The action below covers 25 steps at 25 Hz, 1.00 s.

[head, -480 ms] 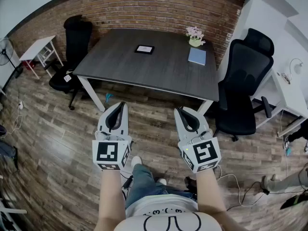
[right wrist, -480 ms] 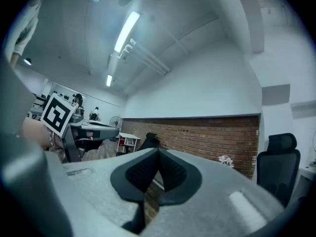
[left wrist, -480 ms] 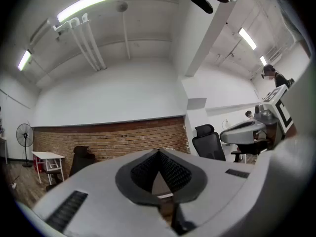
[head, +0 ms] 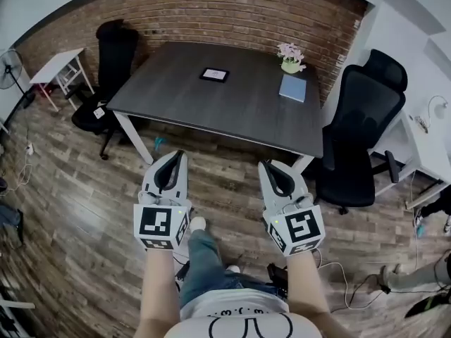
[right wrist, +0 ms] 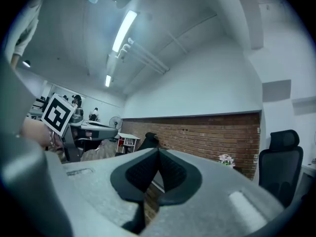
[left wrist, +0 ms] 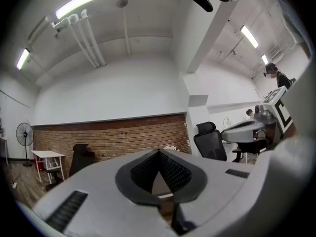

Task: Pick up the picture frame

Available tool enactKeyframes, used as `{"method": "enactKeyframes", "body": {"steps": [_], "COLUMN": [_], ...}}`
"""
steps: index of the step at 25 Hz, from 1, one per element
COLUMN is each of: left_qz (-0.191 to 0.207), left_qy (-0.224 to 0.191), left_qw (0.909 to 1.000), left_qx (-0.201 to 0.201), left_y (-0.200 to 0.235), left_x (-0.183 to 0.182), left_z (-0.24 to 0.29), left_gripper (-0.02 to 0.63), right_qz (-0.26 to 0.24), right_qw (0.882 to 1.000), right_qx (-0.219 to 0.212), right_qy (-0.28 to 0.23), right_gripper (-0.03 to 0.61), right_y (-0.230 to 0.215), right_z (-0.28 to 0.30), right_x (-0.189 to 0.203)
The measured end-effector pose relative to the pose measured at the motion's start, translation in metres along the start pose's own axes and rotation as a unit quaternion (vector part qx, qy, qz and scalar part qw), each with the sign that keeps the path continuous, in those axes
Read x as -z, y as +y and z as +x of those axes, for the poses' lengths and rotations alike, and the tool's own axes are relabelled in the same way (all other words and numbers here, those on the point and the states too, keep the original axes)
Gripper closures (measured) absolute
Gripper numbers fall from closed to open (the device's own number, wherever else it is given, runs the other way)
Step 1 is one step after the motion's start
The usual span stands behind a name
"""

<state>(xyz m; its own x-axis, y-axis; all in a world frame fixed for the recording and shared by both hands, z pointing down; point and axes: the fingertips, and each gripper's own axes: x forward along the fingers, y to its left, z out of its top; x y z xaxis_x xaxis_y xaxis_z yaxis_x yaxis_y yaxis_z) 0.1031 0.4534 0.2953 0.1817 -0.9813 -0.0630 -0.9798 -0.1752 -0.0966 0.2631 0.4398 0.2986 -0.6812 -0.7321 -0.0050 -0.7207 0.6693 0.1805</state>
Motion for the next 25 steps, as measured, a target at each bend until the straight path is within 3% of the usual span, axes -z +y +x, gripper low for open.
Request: {"method": "enactKeyframes", "body": {"steps": [5,10,25], "left_qz": [-0.002,-0.041,-0.031], "left_qy": [0.002,0.012,0.003], "left_qw": [0.9999,0.9990,0.9988], "left_qx": [0.014,0.014,0.038], "left_y": [0.019,0.060,0.213], "left_x": [0.007,0.021,0.041], "left_z": [0.038,0.088,0.257], "left_gripper": [0.615,0.615,0.615], "right_qz": [0.007,0.008,0.021], "right_qw": [1.000,1.000,0.999], "right_qx": [0.005,0.007,0.034], "right_qy": [0.002,0.009,0.026], "right_gripper": [0.583,0.583,0.583], "right_y": [-0.016,-0.029,-0.067], "right_z": [0.039,0.100,0.316], "right_x": [0.004,0.011,0.021]}}
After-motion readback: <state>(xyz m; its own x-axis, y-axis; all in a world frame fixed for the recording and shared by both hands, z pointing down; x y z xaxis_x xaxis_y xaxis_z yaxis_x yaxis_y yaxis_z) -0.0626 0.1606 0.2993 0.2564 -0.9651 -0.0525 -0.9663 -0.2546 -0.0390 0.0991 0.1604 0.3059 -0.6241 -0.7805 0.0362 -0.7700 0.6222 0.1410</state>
